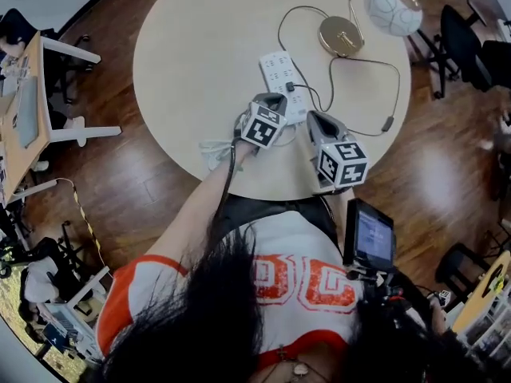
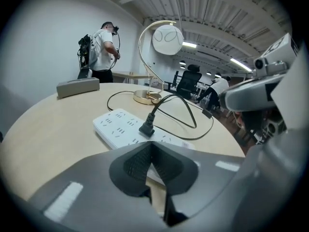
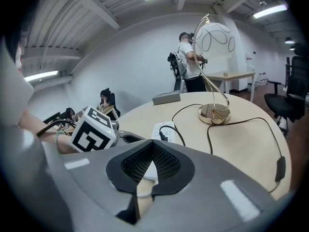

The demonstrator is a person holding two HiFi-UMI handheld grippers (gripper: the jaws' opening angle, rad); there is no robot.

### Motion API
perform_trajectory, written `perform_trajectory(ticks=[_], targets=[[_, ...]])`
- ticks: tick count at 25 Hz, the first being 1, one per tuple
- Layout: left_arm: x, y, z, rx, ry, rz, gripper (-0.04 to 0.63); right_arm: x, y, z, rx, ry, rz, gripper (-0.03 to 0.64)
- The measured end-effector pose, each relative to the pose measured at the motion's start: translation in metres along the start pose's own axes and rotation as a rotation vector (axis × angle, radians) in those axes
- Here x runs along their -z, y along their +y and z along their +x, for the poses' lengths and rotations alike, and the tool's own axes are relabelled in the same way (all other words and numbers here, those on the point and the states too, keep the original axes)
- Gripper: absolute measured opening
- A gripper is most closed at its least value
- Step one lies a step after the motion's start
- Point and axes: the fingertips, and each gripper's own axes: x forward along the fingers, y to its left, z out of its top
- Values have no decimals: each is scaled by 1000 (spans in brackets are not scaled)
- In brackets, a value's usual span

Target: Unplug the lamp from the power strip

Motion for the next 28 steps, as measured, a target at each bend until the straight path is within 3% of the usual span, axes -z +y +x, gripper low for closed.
perform_trajectory(ticks=[8, 13, 17, 19, 21, 25, 28], targets=[[12, -2, 4, -47, 93, 74, 0, 10, -9, 54, -25, 123, -103, 2], [13, -4, 2, -26, 106, 59, 0, 8, -14, 81, -16, 148, -161, 3], [14, -5, -1, -23, 106, 74, 0, 7, -9, 97, -71, 183, -144, 104], [14, -6, -2, -24, 101, 57, 0, 6, -10, 100, -50, 183, -146, 101], [13, -7, -3, -27, 96, 49, 0, 7, -16, 101, -6, 190, -173, 56], [13, -11, -5, -25, 91, 53, 0, 15, -14, 107, 37, 264, -291, 136], [12, -12, -5, -24, 83, 43, 0, 15, -15, 115, 42, 268, -305, 100]])
